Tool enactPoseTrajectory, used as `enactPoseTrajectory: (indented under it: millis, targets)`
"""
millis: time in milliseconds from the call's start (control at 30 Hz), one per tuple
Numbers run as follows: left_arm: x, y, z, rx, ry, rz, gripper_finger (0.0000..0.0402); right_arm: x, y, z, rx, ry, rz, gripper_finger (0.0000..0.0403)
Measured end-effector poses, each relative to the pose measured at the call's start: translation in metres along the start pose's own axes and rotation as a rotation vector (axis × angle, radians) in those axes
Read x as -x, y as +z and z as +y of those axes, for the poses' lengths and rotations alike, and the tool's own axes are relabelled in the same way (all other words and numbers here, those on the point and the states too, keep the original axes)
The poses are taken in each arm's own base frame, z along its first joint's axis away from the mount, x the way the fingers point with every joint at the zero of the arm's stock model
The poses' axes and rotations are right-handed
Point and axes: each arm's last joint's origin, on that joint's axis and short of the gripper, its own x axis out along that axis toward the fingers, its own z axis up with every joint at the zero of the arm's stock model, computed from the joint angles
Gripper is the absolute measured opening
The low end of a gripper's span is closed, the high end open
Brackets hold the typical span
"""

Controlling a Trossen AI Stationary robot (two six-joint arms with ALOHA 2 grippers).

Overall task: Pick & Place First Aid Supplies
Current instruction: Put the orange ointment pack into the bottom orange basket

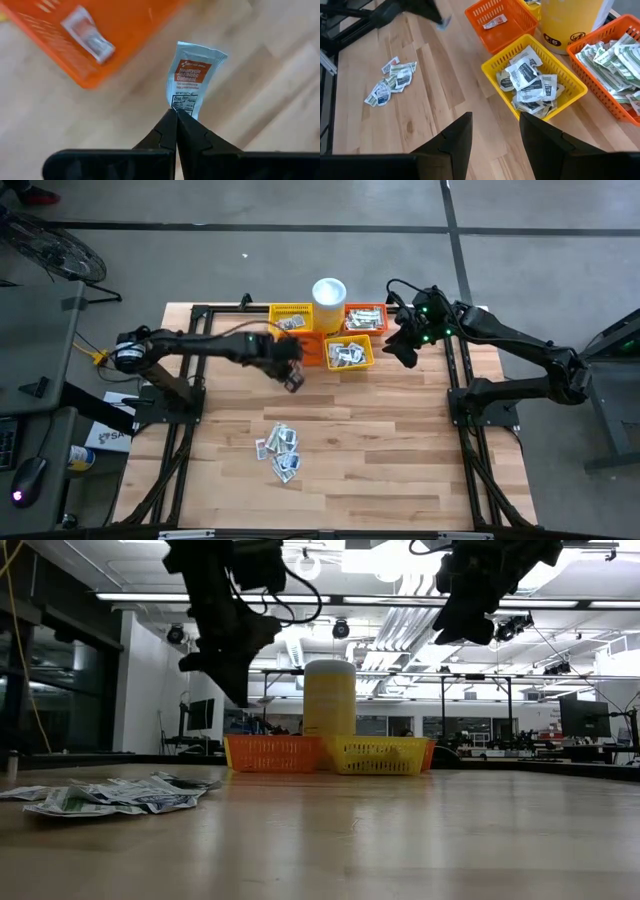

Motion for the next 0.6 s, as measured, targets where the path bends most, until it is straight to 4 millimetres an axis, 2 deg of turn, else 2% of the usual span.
enactPoseTrajectory:
  millis: [267, 433, 600]
  targets:
    - [-0.004, 0.034, 0.038, 0.17, -0.078, -0.046, 0.0, 0.0, 0.0, -0.001, -0.073, -0.044, -0.006, 0.0158]
    - [-0.01, 0.047, 0.061, 0.308, -0.164, 0.004, 0.0, 0.0, 0.0, -0.001, -0.086, -0.048, -0.007, 0.0158]
    - [-0.022, 0.054, 0.075, 0.373, -0.189, 0.04, 0.0, 0.0, 0.0, -0.002, -0.121, -0.07, -0.011, 0.0158]
